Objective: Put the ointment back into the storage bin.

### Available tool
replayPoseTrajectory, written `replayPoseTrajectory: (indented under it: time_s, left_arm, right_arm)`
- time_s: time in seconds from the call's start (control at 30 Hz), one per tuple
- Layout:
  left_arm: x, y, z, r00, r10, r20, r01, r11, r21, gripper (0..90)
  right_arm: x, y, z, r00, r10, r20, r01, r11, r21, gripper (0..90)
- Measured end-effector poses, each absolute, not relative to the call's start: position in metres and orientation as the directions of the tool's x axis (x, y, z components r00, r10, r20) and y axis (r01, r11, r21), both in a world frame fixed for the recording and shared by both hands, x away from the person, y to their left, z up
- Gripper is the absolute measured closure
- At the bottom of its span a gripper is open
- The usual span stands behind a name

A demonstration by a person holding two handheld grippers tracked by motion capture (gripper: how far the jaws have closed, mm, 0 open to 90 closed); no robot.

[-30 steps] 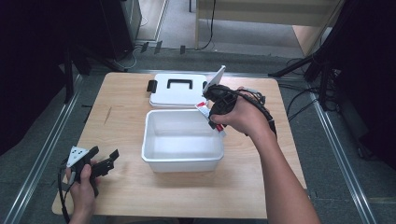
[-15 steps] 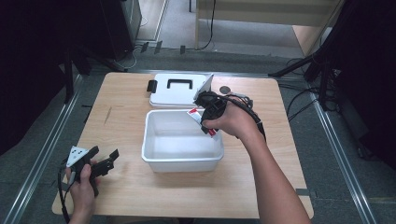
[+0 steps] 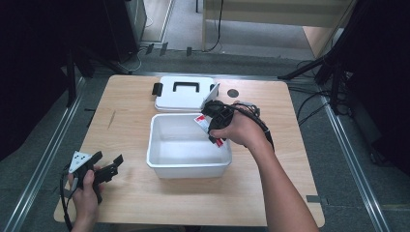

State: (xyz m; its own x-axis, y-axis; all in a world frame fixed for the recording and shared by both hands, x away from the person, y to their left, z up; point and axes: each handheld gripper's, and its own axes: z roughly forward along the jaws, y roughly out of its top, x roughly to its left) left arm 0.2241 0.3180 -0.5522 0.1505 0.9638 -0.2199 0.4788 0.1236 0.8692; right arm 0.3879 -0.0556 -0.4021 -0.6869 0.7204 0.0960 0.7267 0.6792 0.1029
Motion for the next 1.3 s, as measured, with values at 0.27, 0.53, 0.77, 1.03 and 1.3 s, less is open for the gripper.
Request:
replayPoseTrajectory:
  time_s: [0.27,0.53,0.77,1.03,1.3]
  left_arm:
    - [0.224,0.318,-0.552,0.15,0.964,-0.219,0.478,0.124,0.87,14.4]
    - [0.224,0.318,-0.552,0.15,0.964,-0.22,0.48,0.124,0.869,14.4]
    - [0.224,0.318,-0.552,0.148,0.964,-0.221,0.482,0.125,0.867,14.4]
    - [0.224,0.318,-0.552,0.147,0.964,-0.222,0.483,0.126,0.867,14.4]
    - [0.224,0.318,-0.552,0.146,0.964,-0.222,0.483,0.126,0.867,14.4]
  right_arm:
    - [0.384,-0.052,-0.411,-0.703,0.707,0.079,0.712,0.697,0.086,72.2]
    - [0.383,-0.047,-0.422,-0.717,0.695,0.056,0.697,0.711,0.093,72.2]
    - [0.381,-0.041,-0.431,-0.721,0.692,0.031,0.692,0.716,0.098,72.2]
    - [0.379,-0.034,-0.443,-0.74,0.673,0.008,0.672,0.738,0.07,72.2]
    - [0.377,-0.03,-0.454,-0.775,0.631,-0.022,0.628,0.774,0.085,71.8]
